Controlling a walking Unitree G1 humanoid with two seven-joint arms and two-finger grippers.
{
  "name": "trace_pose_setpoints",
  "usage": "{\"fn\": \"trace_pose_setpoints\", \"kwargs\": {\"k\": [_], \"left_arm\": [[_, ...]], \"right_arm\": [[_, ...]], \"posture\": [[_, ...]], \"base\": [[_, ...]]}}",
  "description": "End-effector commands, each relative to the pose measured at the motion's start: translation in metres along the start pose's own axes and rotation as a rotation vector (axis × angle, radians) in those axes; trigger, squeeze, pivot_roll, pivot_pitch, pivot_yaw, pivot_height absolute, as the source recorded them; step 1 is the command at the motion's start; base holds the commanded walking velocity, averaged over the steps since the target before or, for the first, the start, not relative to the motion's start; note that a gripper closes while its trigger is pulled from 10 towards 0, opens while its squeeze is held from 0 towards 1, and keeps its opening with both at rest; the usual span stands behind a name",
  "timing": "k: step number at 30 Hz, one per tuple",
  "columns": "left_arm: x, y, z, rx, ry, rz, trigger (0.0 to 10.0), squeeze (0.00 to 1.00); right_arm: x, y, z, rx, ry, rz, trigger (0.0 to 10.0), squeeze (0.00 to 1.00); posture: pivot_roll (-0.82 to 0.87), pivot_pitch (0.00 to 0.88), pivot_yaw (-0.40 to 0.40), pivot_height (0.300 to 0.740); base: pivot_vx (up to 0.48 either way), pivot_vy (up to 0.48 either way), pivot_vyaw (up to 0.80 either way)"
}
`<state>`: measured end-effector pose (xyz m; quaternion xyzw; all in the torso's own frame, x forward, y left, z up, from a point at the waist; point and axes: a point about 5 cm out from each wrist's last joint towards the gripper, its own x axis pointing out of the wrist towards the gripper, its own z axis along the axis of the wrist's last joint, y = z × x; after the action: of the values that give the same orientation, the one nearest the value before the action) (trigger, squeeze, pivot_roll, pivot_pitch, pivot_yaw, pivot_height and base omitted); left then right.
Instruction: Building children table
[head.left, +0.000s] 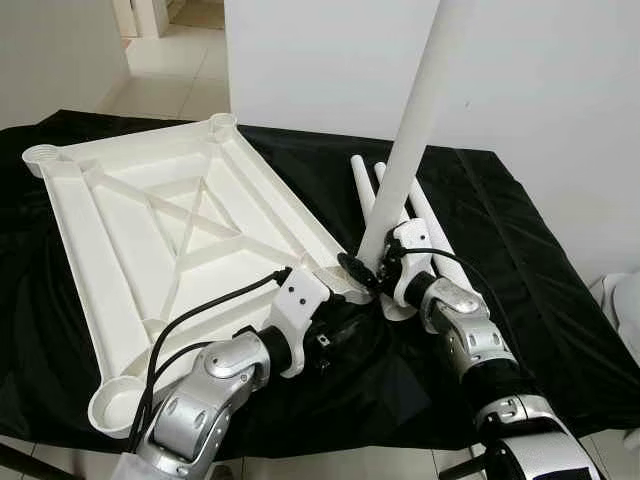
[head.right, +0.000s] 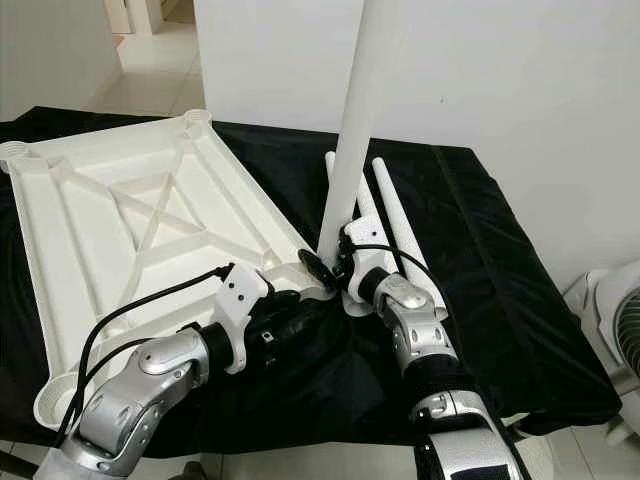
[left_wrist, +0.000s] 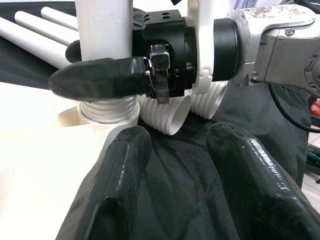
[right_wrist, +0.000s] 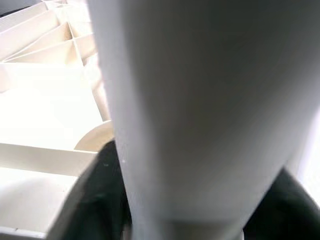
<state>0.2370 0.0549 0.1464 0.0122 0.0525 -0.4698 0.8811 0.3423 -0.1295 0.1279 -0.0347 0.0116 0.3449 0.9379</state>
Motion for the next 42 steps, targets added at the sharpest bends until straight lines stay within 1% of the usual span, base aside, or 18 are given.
{"fn": "trace_pose_setpoints", "kwargs": {"k": [1, 6, 8, 9, 11, 12, 13, 15, 19, 20, 22, 24, 26, 32, 33, 36, 40, 42], "left_arm": [[0.001, 0.001, 0.000, -0.001, 0.006, 0.001, 10.0, 0.00], [0.001, -0.001, 0.000, -0.006, 0.005, 0.003, 10.0, 0.00], [0.001, -0.001, 0.000, -0.007, 0.005, 0.003, 10.0, 0.00], [0.001, -0.002, 0.000, -0.007, 0.006, 0.002, 10.0, 0.00], [0.001, -0.002, 0.000, -0.008, 0.007, 0.002, 10.0, 0.00], [0.001, -0.002, 0.000, -0.009, 0.007, 0.001, 10.0, 0.00], [0.001, -0.002, 0.000, -0.009, 0.007, 0.001, 10.0, 0.00], [0.001, -0.003, -0.001, -0.011, 0.007, -0.003, 10.0, 0.00], [0.002, -0.004, -0.001, -0.012, 0.007, -0.006, 10.0, 0.00], [0.002, -0.004, -0.001, -0.013, 0.007, -0.009, 10.0, 0.00], [0.001, -0.005, -0.001, -0.013, 0.008, -0.014, 10.0, 0.00], [0.001, -0.005, -0.001, -0.013, 0.009, -0.016, 10.0, 0.00], [0.002, -0.004, -0.001, -0.010, 0.009, -0.016, 10.0, 0.00], [0.002, -0.005, -0.001, -0.018, 0.011, -0.019, 10.0, 0.00], [0.002, -0.005, -0.001, -0.018, 0.010, -0.019, 10.0, 0.00], [0.002, -0.004, -0.001, -0.016, 0.010, -0.015, 10.0, 0.00], [0.000, -0.005, -0.001, -0.015, 0.012, -0.012, 10.0, 0.00], [0.000, -0.005, -0.001, -0.017, 0.013, -0.011, 10.0, 0.00]], "right_arm": [[-0.001, -0.003, 0.000, 0.000, 0.005, 0.000, 0.0, 0.00], [-0.004, 0.005, -0.003, -0.004, -0.034, 0.023, 0.0, 0.00], [-0.005, 0.006, -0.003, -0.002, -0.040, 0.009, 0.0, 0.00], [-0.005, 0.007, -0.003, -0.002, -0.044, -0.008, 7.7, 0.00], [-0.005, 0.007, -0.004, -0.003, -0.046, -0.021, 7.7, 0.00], [-0.005, 0.008, -0.003, -0.001, -0.046, -0.042, 10.0, 0.00], [-0.005, 0.008, -0.003, -0.001, -0.046, -0.042, 10.0, 0.00], [-0.005, 0.014, -0.002, 0.015, -0.063, -0.119, 10.0, 0.00], [-0.006, 0.016, 0.000, 0.020, -0.074, -0.164, 10.0, 0.00], [-0.005, 0.020, 0.002, 0.025, -0.084, -0.185, 10.0, 0.00], [-0.005, 0.027, 0.002, 0.060, -0.097, -0.210, 10.0, 0.00], [-0.005, 0.029, 0.002, 0.076, -0.102, -0.218, 10.0, 0.00], [-0.005, 0.033, 0.002, 0.097, -0.101, -0.260, 10.0, 0.00], [-0.007, 0.037, 0.002, 0.094, -0.095, -0.337, 10.0, 0.00], [-0.009, 0.037, 0.000, 0.103, -0.088, -0.382, 10.0, 1.00], [-0.013, 0.038, 0.000, 0.133, -0.094, -0.471, 10.0, 1.00], [-0.016, 0.043, 0.003, 0.144, -0.112, -0.510, 10.0, 1.00], [-0.016, 0.044, 0.005, 0.135, -0.116, -0.526, 10.0, 1.00]], "posture": [[0.12, 0.000, -0.060, 0.740], [0.12, 0.000, -0.061, 0.740], [0.11, 0.000, -0.062, 0.740], [0.11, 0.000, -0.062, 0.740], [0.11, 0.000, -0.062, 0.740], [0.11, 0.002, -0.062, 0.740], [0.11, 0.002, -0.062, 0.740], [0.11, 0.004, -0.058, 0.740], [0.10, 0.003, -0.055, 0.740], [0.10, 0.001, -0.053, 0.740], [0.10, 0.000, -0.054, 0.740], [0.10, 0.000, -0.054, 0.740], [0.10, 0.002, -0.051, 0.740], [0.09, 0.004, -0.051, 0.740], [0.10, 0.005, -0.053, 0.740], [0.10, 0.009, -0.057, 0.740], [0.10, 0.014, -0.060, 0.740], [0.10, 0.014, -0.061, 0.740]], "base": [[0.000, 0.000, 0.00], [0.000, 0.000, 0.00], [0.000, 0.000, 0.00], [0.000, 0.000, 0.00], [0.000, 0.000, 0.00], [0.000, 0.000, 0.00], [0.000, 0.000, 0.00], [0.000, 0.000, 0.00], [0.000, 0.000, 0.00], [0.000, 0.000, 0.00], [0.000, 0.000, 0.00], [0.000, 0.000, 0.00], [0.000, 0.000, 0.00], [0.000, 0.000, 0.00], [0.000, 0.000, 0.00], [0.000, 0.000, 0.00], [0.000, 0.000, 0.00], [0.000, 0.000, 0.00]]}}
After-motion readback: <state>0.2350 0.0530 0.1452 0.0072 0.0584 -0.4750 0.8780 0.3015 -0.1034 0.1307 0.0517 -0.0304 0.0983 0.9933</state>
